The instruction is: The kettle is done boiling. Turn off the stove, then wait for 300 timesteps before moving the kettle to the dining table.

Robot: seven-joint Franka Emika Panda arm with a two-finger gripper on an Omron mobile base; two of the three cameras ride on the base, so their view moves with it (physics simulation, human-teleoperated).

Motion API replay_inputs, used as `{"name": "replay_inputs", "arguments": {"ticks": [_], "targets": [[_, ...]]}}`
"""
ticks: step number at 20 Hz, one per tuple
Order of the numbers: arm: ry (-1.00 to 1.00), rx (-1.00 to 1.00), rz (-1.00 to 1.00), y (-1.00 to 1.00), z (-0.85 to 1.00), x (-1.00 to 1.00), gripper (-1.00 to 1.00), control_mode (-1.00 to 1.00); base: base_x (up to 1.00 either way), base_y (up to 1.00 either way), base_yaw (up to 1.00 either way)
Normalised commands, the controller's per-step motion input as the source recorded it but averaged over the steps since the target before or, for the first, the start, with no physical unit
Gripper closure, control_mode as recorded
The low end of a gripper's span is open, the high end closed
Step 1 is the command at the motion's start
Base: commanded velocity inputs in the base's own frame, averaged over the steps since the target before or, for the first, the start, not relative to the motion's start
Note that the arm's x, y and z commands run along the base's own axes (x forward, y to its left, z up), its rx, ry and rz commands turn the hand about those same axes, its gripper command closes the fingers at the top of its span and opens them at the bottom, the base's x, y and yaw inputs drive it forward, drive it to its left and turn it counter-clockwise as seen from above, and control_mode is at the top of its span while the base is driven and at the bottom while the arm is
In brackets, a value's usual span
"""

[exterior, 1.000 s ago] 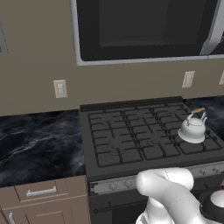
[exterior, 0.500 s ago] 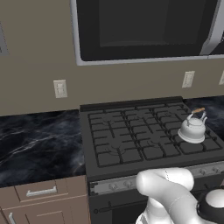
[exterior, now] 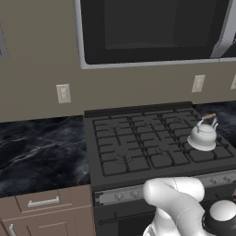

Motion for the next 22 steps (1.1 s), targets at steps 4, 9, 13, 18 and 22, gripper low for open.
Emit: {"name": "replay_inputs", "arguments": {"ticks": [4,9,13,18,22], "targets": [[0.00,-0.12,0.01,0.15,0.10,0.09,-1.00,-1.00,0.00,0.00,0.00],[0.00,-0.11,0.01,0.14,0.08,0.14,-1.00,-1.00,0.00,0.00,0.00],[0.00,-0.12,0.01,0.18,0.00,0.17,-1.00,-1.00,0.00,0.00,0.00],[0.00,-0.10,0.01,0.10,0.00,0.16,-1.00,-1.00,0.00,0.00,0.00],[0.00,-0.08,0.00,0.05,0.00,0.14,-1.00,-1.00,0.00,0.00,0.00]]}}
